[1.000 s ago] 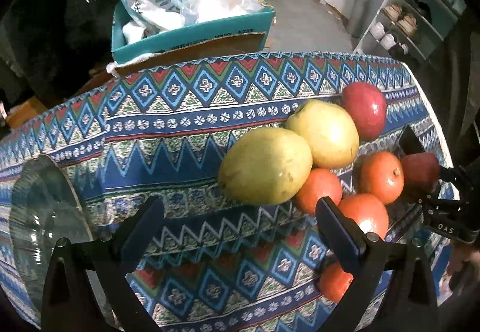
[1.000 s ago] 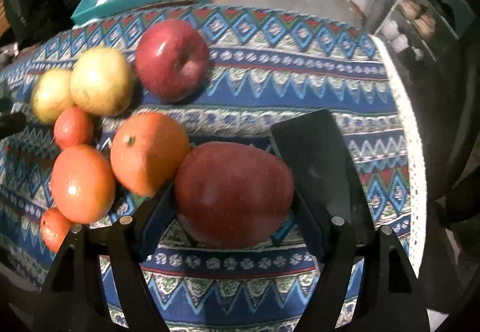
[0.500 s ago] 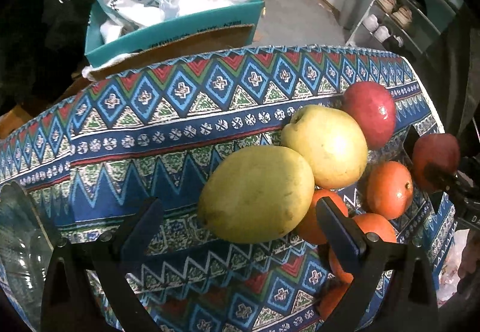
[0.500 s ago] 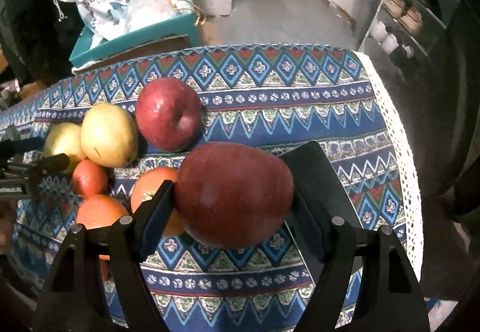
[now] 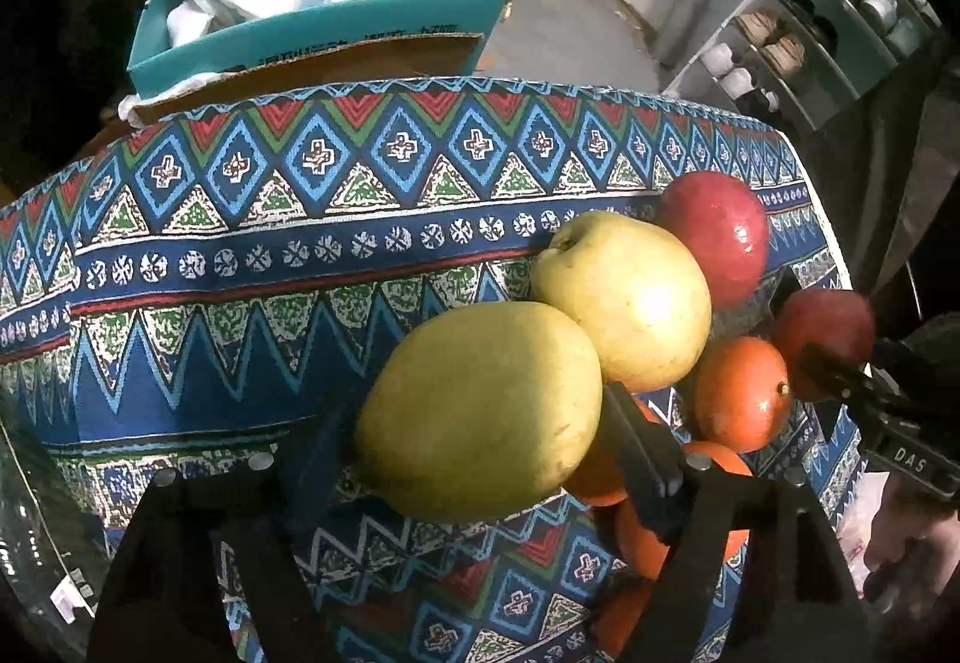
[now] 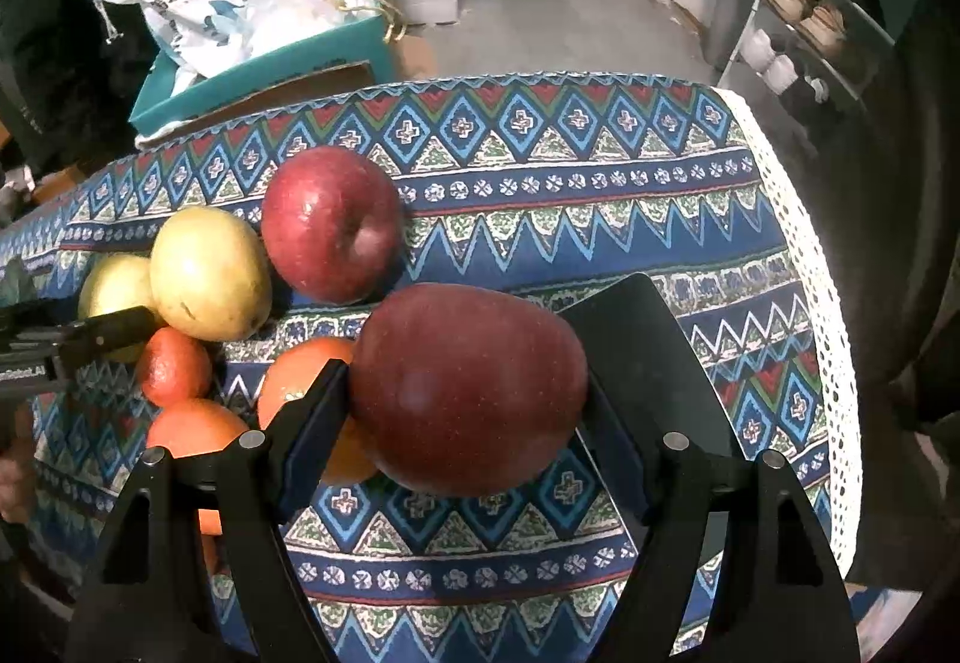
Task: Organize fruits
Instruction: 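Grasp the large red apple with the right tool while the left tool grasps the yellow pear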
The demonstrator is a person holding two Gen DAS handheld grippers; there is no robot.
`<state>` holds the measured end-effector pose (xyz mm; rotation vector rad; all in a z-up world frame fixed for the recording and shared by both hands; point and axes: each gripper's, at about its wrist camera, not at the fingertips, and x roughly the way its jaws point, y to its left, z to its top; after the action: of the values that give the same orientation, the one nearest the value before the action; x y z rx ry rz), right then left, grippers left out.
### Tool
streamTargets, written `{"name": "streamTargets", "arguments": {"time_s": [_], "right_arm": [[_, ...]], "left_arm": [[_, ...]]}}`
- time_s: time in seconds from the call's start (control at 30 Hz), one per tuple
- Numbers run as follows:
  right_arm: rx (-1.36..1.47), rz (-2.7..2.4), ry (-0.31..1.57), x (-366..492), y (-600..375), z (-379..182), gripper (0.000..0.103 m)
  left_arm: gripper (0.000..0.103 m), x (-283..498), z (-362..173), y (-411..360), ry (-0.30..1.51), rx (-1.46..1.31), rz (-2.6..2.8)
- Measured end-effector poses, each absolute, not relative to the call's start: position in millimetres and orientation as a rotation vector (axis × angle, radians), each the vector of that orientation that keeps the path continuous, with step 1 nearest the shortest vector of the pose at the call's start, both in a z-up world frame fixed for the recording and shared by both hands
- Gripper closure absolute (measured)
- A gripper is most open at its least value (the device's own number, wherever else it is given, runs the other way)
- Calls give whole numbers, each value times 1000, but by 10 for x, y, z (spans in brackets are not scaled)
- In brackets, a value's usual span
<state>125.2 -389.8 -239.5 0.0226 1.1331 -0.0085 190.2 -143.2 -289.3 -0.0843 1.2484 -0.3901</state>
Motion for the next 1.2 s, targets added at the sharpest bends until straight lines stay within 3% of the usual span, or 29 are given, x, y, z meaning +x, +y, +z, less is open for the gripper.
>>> {"name": "streamTargets", "arguments": {"time_s": [0.6, 1.2], "right_arm": [[32, -21, 1062, 1210, -3820, -2161, 27], [24, 36, 894, 952, -3532, -1477, 27]], "left_arm": [[23, 1583, -2513, -1415, 1152, -39, -348], [23, 1149, -1686, -1112, 987, -42, -286]]}}
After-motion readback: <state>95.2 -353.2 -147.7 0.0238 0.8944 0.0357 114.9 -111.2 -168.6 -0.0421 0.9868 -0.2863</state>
